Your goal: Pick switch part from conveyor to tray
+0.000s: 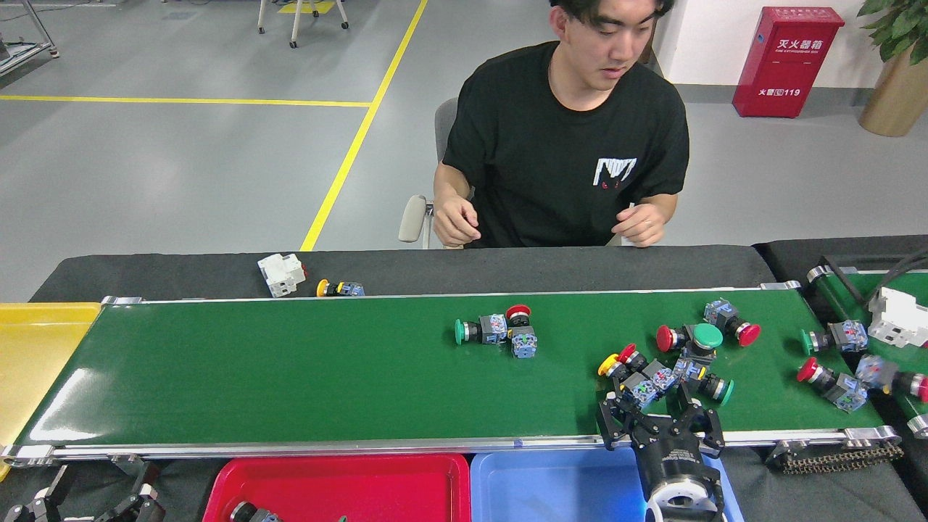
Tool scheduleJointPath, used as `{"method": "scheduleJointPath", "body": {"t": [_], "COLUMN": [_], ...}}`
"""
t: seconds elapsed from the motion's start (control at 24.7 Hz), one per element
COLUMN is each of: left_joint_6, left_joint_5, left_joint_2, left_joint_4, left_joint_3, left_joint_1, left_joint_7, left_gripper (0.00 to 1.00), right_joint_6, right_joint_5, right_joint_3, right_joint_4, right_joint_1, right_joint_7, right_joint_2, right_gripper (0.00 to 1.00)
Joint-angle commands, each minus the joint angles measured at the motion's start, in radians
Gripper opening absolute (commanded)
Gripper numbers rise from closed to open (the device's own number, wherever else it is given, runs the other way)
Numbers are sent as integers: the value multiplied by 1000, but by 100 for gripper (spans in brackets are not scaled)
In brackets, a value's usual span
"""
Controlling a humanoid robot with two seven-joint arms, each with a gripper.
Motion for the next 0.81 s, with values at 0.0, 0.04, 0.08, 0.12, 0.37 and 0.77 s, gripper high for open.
{"method": "scheduleJointPath", "body": {"t": [0.0,0.04,0.08,0.12,0.37,0.77], "left_joint_6": [-2,-2,-2,-2,-54,-281], "left_joint_5": [3,3,3,3,6,-6], "left_joint_2": [11,11,11,11,37,58], "left_joint_4": [-11,-11,-9,-8,0,103], "left_joint_3": [2,3,3,3,3,-52], "left_joint_1": [-6,-6,-9,-14,-55,-236], "left_joint_7": [8,8,8,8,8,2], "left_gripper": [100,100,100,100,100,100], "right_joint_6": [-3,-1,-1,-1,-20,-280], "right_joint_5": [5,8,15,28,35,38], "right_joint_3": [20,37,49,64,103,436], "right_joint_4": [13,24,30,30,16,-211], "right_joint_1": [-35,-48,-52,-54,-48,80], "right_joint_7": [12,13,13,16,21,-30], "right_joint_2": [9,9,9,8,0,0], "right_gripper": [99,96,86,71,6,99]}}
